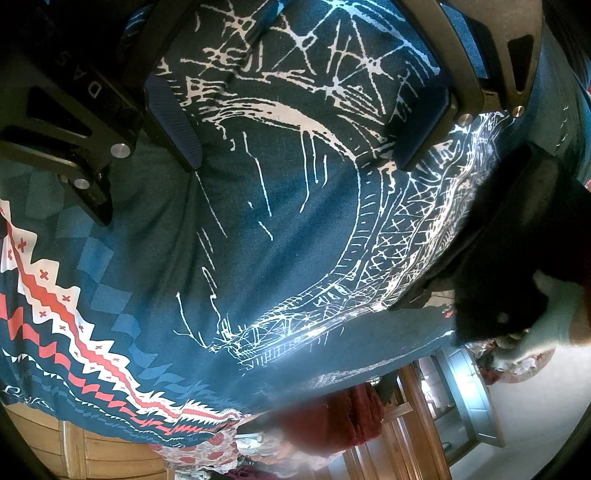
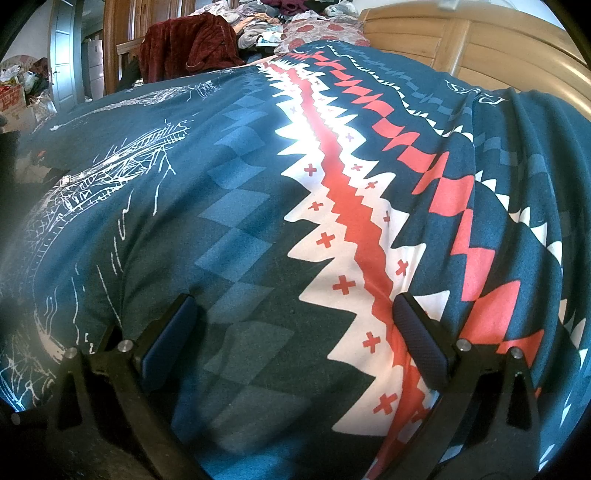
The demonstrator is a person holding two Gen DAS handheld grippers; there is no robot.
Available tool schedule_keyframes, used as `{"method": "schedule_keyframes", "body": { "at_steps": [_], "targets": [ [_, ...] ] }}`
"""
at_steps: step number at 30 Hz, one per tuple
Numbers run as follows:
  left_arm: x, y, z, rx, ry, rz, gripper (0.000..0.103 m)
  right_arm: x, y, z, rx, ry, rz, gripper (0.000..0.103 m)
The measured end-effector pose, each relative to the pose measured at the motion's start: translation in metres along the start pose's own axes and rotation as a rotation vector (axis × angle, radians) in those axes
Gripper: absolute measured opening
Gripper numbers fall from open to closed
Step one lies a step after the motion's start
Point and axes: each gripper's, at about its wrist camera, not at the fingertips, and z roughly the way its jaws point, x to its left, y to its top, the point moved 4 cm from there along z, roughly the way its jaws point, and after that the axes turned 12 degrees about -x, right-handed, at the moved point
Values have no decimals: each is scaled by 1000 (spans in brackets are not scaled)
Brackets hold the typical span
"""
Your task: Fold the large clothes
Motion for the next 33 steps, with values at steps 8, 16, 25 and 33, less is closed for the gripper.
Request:
{"method": "schedule_keyframes", "body": {
  "at_steps": [8,16,25,33],
  "targets": [
    [0,0,0,0,1,0,103,0,0,0,0,0,0,103],
    [0,0,0,0,2,0,103,0,0,0,1,1,0,103],
    [0,0,0,0,6,1,103,0,0,0,0,2,1,103],
    [1,0,0,-1,-2,-9,103,3,0,-2,-3,4,1,103]
  ]
}}
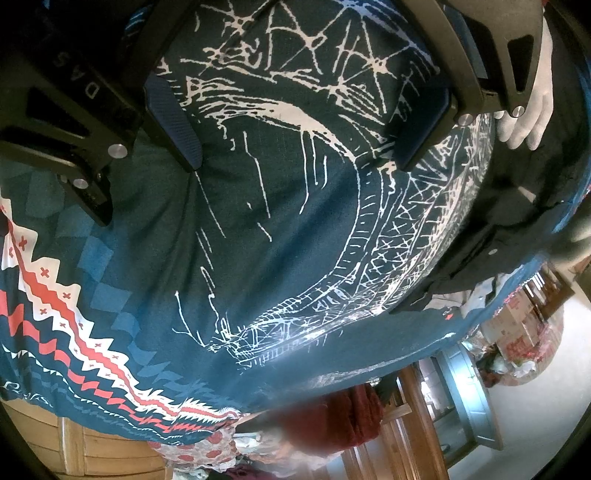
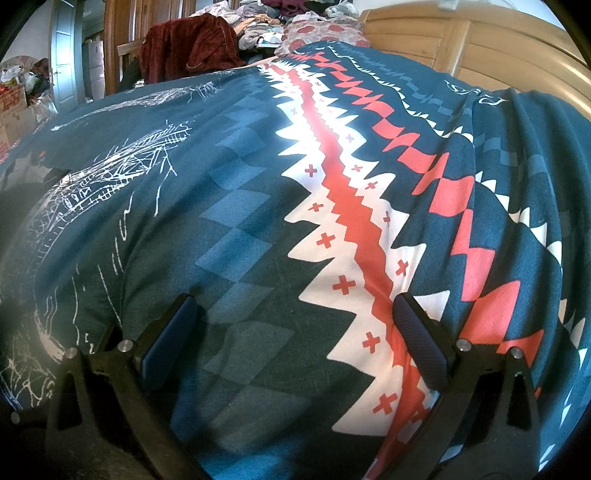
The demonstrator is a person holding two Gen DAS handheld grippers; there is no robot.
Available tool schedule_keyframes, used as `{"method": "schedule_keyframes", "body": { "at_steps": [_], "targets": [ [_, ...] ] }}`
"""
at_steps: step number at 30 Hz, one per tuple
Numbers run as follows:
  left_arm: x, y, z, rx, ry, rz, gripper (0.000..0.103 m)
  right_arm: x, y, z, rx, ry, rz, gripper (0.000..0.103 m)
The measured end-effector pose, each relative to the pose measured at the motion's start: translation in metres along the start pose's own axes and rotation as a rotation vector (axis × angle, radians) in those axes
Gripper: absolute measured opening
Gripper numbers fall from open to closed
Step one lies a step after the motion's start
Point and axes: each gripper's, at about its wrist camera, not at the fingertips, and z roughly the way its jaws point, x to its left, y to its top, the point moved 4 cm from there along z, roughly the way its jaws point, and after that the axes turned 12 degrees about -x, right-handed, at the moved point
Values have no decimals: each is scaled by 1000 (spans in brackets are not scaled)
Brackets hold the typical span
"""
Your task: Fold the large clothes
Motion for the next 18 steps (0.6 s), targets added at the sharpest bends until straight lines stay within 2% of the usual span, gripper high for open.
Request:
{"method": "schedule_keyframes", "body": {
  "at_steps": [18],
  "targets": [
    [0,-1,0,1,-1,1,103,0,-1,0,0,1,0,103]
  ]
}}
